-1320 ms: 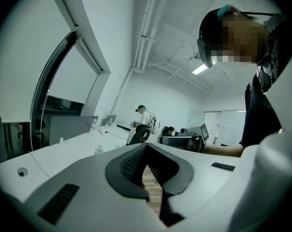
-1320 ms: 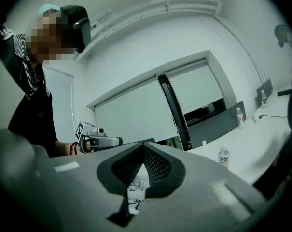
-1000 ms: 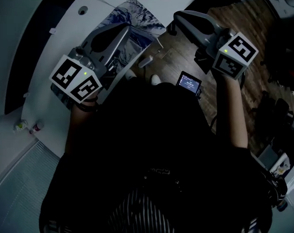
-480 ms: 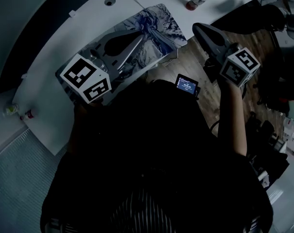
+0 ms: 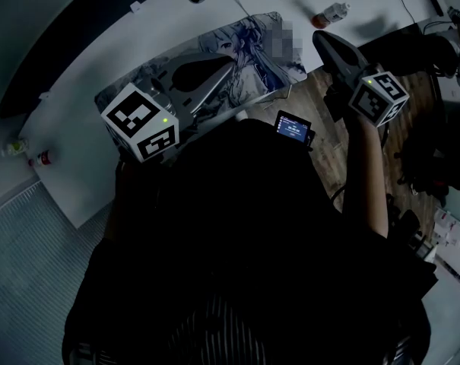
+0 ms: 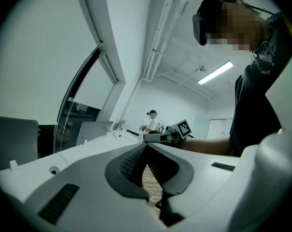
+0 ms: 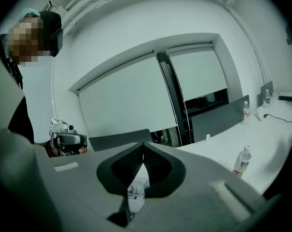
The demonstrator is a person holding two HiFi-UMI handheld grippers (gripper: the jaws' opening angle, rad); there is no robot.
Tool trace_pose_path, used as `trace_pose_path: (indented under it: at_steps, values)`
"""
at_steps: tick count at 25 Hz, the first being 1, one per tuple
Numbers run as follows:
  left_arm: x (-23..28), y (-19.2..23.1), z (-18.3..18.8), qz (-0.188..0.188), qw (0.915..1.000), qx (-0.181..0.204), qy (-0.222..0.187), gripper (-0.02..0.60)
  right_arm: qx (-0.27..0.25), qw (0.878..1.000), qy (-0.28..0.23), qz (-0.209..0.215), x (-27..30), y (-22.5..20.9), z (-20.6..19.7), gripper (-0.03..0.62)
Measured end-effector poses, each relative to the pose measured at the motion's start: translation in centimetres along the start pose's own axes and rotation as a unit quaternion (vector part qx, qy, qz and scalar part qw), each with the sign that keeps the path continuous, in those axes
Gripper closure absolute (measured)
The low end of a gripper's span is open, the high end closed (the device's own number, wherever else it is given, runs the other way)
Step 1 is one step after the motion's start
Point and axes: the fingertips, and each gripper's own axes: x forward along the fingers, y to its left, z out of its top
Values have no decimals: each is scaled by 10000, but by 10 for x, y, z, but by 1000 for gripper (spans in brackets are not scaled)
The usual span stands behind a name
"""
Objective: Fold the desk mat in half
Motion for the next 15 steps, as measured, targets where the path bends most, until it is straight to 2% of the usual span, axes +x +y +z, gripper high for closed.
trace_pose_path:
  at_steps: [4,15]
  values:
    - [5,0,-3,113,9999,30,121,575,0,9999,-22,147,11,-11,4,589]
    - [65,19,-3,364,9983,-368,254,575,396,9988,71,278,12,-74,-16,589]
